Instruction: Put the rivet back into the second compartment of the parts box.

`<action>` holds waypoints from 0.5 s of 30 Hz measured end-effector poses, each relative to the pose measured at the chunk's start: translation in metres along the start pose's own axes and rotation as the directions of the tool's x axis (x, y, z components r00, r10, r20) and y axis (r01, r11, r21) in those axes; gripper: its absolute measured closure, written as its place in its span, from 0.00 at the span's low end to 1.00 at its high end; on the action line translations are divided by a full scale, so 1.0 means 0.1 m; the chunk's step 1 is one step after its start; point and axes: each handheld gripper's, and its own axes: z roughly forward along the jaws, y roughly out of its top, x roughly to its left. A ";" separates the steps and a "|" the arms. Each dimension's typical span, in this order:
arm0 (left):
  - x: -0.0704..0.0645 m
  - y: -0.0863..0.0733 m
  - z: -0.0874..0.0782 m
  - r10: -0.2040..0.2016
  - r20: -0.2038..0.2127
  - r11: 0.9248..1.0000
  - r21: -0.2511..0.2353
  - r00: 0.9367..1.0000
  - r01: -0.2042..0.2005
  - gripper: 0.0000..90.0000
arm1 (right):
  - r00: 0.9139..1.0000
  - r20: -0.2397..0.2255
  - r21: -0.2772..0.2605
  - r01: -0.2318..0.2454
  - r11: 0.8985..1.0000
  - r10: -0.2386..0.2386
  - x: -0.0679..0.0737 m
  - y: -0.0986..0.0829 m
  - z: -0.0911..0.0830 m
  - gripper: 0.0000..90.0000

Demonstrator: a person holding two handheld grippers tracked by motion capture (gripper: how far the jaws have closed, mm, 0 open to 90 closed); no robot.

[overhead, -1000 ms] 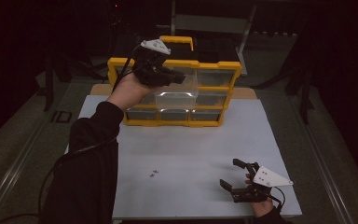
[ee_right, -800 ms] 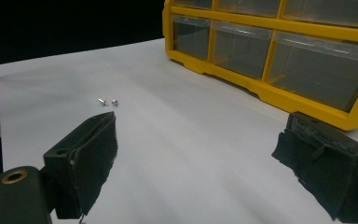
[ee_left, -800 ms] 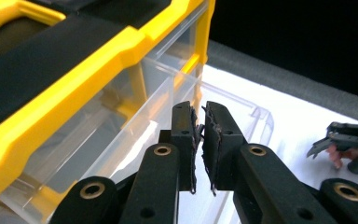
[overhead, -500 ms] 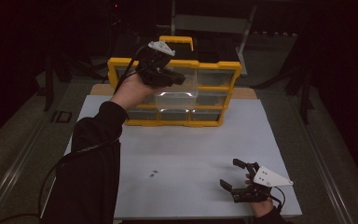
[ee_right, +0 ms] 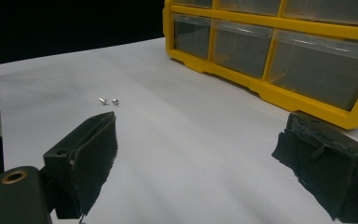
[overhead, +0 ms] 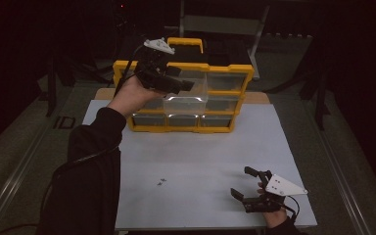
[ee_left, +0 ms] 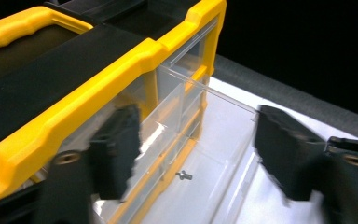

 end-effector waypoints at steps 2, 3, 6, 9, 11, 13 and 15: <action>0.00 -0.01 -0.06 -0.011 0.003 1.000 -0.018 1.000 0.012 0.12 | 1.000 -0.001 0.000 -0.001 1.000 0.001 0.00 0.00 0.00 0.12; 0.00 -0.02 -0.09 -0.017 0.005 1.000 -0.019 1.000 0.017 0.07 | 1.000 0.000 0.001 0.000 1.000 0.000 0.00 0.00 0.00 0.12; 0.00 -0.05 -0.19 -0.013 0.014 1.000 -0.024 1.000 0.013 0.01 | 1.000 0.000 0.001 0.000 1.000 0.000 0.00 0.00 0.00 0.12; 0.01 -0.11 -0.26 -0.012 0.011 1.000 -0.025 1.000 0.012 0.00 | 1.000 0.000 0.003 0.001 1.000 -0.001 0.00 0.00 0.01 0.12; 0.00 -0.16 -0.31 -0.015 0.013 1.000 -0.021 1.000 0.015 0.00 | 1.000 0.000 0.004 0.001 1.000 -0.001 0.01 0.00 0.01 0.12; 0.00 -0.22 -0.35 -0.008 0.011 1.000 -0.019 1.000 0.008 0.00 | 1.000 0.001 0.004 0.002 1.000 -0.002 0.01 0.00 0.01 0.12; -0.01 -0.28 -0.39 -0.001 0.013 1.000 -0.013 1.000 0.001 0.00 | 1.000 0.001 0.003 0.000 1.000 0.000 0.01 0.00 0.01 0.12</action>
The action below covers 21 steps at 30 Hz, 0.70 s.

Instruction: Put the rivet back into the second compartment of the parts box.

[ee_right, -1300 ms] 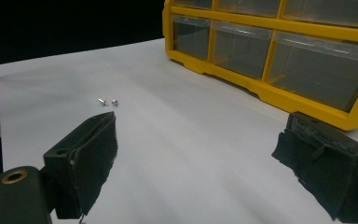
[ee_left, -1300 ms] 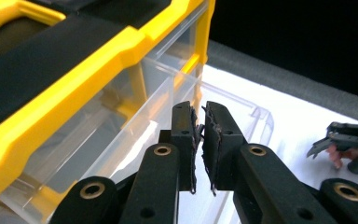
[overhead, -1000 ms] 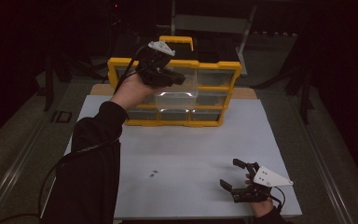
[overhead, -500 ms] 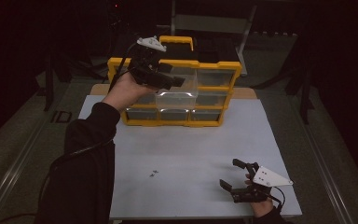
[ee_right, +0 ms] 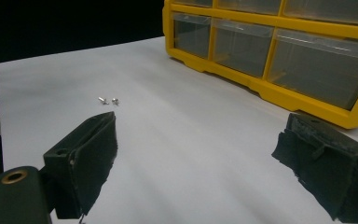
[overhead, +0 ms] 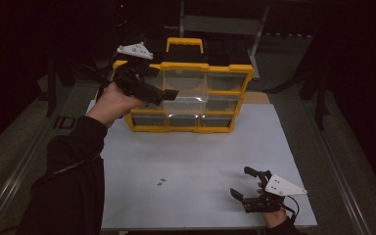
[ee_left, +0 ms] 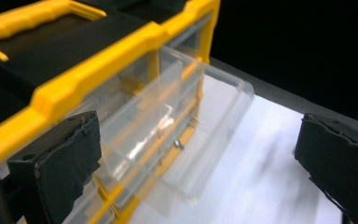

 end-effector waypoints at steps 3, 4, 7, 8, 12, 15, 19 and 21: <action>-0.01 -0.10 -0.06 0.003 0.006 1.000 0.009 1.000 -0.003 0.00 | 1.000 -0.001 0.004 0.002 1.000 -0.002 0.00 0.00 0.01 0.12; -0.01 -0.13 -0.07 0.005 0.010 1.000 0.011 1.000 -0.005 0.00 | 1.000 -0.002 0.004 0.004 1.000 -0.004 0.01 0.00 0.01 0.12; -0.03 -0.23 -0.11 0.016 0.009 1.000 0.018 1.000 -0.016 0.00 | 1.000 -0.002 0.004 0.004 1.000 -0.004 0.01 0.00 0.01 0.12; -0.04 -0.26 -0.12 0.015 0.007 1.000 0.021 1.000 -0.015 0.00 | 1.000 -0.002 0.004 0.003 1.000 -0.003 0.01 0.00 0.01 0.12; -0.06 -0.41 -0.16 0.012 0.007 1.000 0.025 1.000 -0.012 0.00 | 1.000 -0.001 0.005 0.004 1.000 -0.004 0.01 0.00 0.01 0.12; -0.09 -0.53 -0.17 0.017 0.010 0.999 0.034 1.000 -0.017 0.00 | 1.000 -0.001 0.006 0.004 1.000 -0.004 0.01 0.00 0.01 0.12; -0.14 -0.69 -0.14 0.025 0.018 0.998 0.051 1.000 -0.025 0.00 | 1.000 0.000 0.007 0.007 1.000 -0.007 0.01 0.00 0.01 0.12; -0.16 -0.79 -0.12 0.028 0.025 0.998 0.058 0.999 -0.029 0.00 | 1.000 0.000 0.009 0.007 1.000 -0.007 0.02 0.00 0.01 0.12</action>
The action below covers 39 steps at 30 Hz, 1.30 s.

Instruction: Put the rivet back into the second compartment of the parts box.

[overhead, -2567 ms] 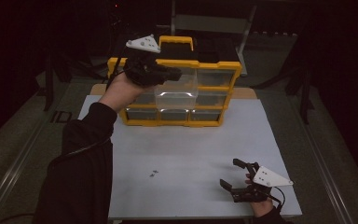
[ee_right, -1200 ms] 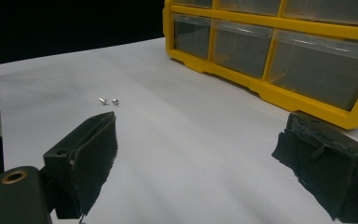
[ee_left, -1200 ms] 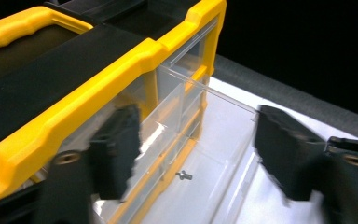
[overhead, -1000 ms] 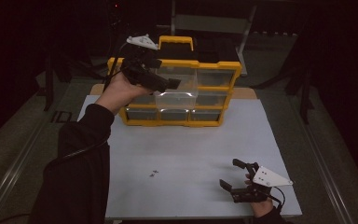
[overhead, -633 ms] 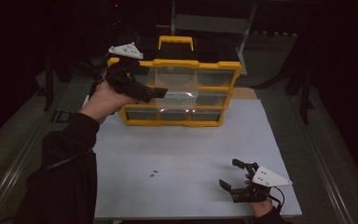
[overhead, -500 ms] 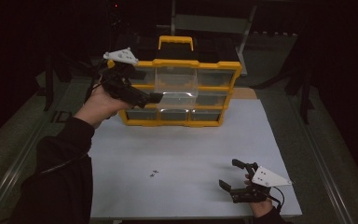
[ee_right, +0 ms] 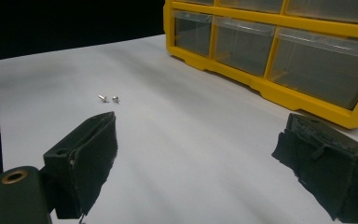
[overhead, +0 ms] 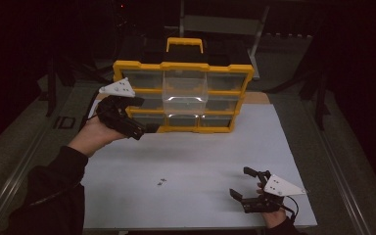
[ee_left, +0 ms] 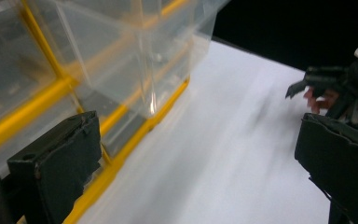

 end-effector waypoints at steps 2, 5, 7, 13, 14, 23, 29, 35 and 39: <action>-0.03 -0.08 0.03 0.005 -0.002 1.000 0.009 1.000 -0.005 0.00 | 1.000 0.000 0.002 0.002 1.000 -0.002 0.00 0.00 0.00 0.12; -0.06 -0.19 0.07 0.009 0.008 1.000 0.012 1.000 -0.009 0.00 | 1.000 0.000 0.003 0.002 1.000 -0.002 0.00 0.00 0.00 0.12; -0.09 -0.26 0.10 0.009 0.021 1.000 0.005 1.000 -0.009 0.00 | 1.000 0.000 0.003 0.003 1.000 -0.003 0.00 0.00 0.00 0.12; -0.19 -0.47 0.19 0.010 0.045 1.000 -0.001 0.999 -0.010 0.00 | 1.000 0.001 0.002 0.003 1.000 -0.003 0.01 0.00 0.00 0.12; -0.21 -0.51 0.20 0.013 0.041 1.000 -0.001 0.999 -0.013 0.00 | 1.000 0.000 0.002 0.003 1.000 -0.003 0.01 0.00 0.00 0.12; -0.37 -0.77 0.36 0.023 0.075 1.000 0.001 0.997 -0.023 0.00 | 1.000 0.003 -0.002 0.005 1.000 -0.005 0.00 0.00 0.00 0.12; -0.43 -0.99 0.50 0.017 0.090 1.000 0.021 0.996 -0.019 0.00 | 1.000 0.001 0.001 0.002 1.000 -0.002 0.01 0.00 0.00 0.12; -0.49 -1.20 0.62 0.010 0.097 0.999 0.033 0.995 -0.013 0.03 | 1.000 -0.001 0.002 0.003 1.000 -0.003 0.01 0.00 0.00 0.12; -0.51 -1.32 0.72 0.000 0.109 0.999 0.040 0.994 -0.004 0.06 | 1.000 -0.002 0.004 0.004 1.000 -0.004 0.01 0.00 0.00 0.12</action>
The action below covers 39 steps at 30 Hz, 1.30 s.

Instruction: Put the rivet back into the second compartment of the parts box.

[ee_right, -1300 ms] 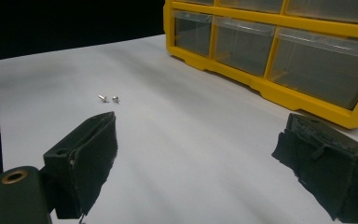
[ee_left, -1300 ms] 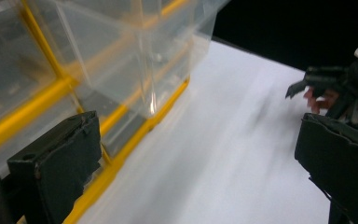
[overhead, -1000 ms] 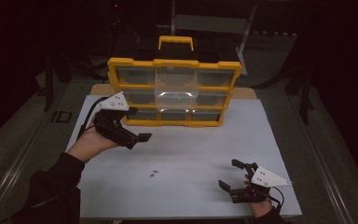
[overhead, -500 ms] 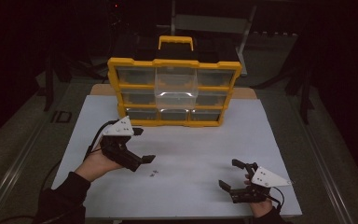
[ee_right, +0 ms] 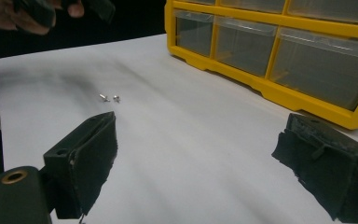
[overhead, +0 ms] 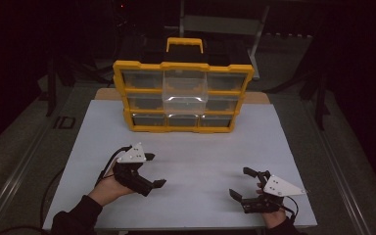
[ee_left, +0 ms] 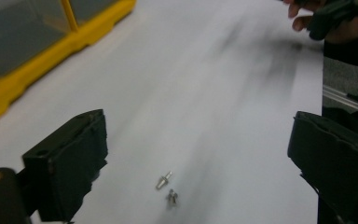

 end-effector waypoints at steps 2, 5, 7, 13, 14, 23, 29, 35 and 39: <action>0.01 -0.05 0.05 -0.002 0.003 1.000 0.005 1.000 0.002 0.10 | 1.000 -0.001 -0.001 0.000 1.000 0.000 0.00 0.00 0.00 0.12; 0.05 -0.11 0.11 -0.014 0.013 1.000 0.003 1.000 0.014 0.15 | 1.000 -0.002 0.001 -0.003 1.000 0.003 -0.01 -0.01 0.00 0.12; 0.07 -0.14 0.16 -0.016 0.016 1.000 0.014 1.000 0.016 0.16 | 1.000 -0.002 0.000 -0.002 1.000 0.002 0.00 0.00 0.00 0.12; 0.13 -0.22 0.28 -0.018 0.016 0.999 0.042 1.000 0.017 0.31 | 1.000 -0.003 0.001 -0.003 1.000 0.003 -0.01 -0.01 0.01 0.12; 0.14 -0.23 0.30 -0.021 0.012 0.999 0.043 1.000 0.021 0.34 | 1.000 -0.004 0.002 -0.001 1.000 0.001 -0.01 -0.01 0.01 0.12; 0.23 -0.32 0.47 -0.026 0.027 0.994 0.102 0.999 0.023 0.54 | 1.000 -0.002 0.002 0.001 1.000 -0.001 0.00 0.00 0.00 0.12; 0.25 -0.36 0.56 -0.029 0.035 0.990 0.136 0.999 0.024 0.67 | 1.000 -0.002 0.003 0.000 1.000 0.000 -0.01 0.00 0.00 0.12; 0.26 -0.39 0.63 -0.017 0.021 0.983 0.181 1.000 0.013 0.75 | 1.000 -0.002 0.005 0.002 1.000 -0.002 0.00 0.00 0.01 0.12; 0.27 -0.41 0.65 -0.020 0.010 0.983 0.184 1.000 0.018 0.80 | 1.000 -0.003 0.007 0.002 1.000 -0.002 0.00 0.00 0.01 0.12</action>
